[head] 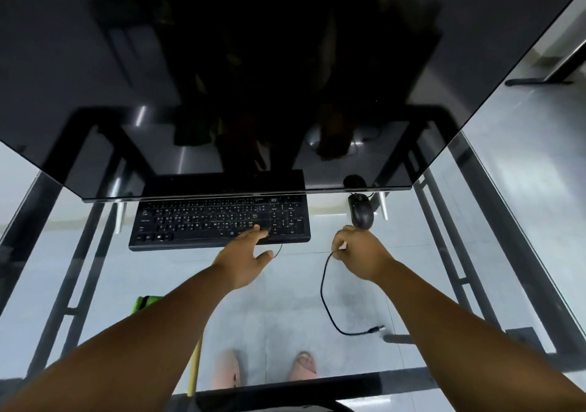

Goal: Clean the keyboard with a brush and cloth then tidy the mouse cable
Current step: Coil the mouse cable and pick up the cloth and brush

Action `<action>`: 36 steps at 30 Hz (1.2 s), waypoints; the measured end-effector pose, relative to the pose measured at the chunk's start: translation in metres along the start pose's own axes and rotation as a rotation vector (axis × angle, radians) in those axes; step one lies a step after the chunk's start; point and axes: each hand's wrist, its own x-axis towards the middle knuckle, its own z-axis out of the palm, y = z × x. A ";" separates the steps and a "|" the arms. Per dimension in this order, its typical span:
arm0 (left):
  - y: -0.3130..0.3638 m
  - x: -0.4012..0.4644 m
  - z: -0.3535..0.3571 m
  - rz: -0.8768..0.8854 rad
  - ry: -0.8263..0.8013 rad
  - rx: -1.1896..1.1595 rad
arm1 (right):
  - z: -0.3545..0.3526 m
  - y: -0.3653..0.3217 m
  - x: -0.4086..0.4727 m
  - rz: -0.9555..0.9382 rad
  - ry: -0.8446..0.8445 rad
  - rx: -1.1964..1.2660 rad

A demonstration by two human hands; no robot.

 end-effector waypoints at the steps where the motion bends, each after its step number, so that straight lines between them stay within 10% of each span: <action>1: 0.003 -0.005 -0.003 -0.016 0.003 -0.117 | -0.003 -0.009 0.002 -0.005 0.045 0.029; 17: 0.029 -0.065 -0.072 0.010 -0.308 -1.056 | -0.047 -0.124 0.036 -0.012 0.562 0.443; 28: 0.023 -0.091 -0.114 0.151 -0.524 -1.313 | -0.046 -0.147 0.054 0.093 0.426 0.400; 32: 0.032 -0.089 -0.129 0.165 -0.291 -1.705 | -0.040 -0.150 0.046 0.077 0.136 0.386; 36: 0.029 -0.071 -0.146 0.055 0.296 -1.987 | -0.037 -0.151 0.033 0.054 -0.224 0.434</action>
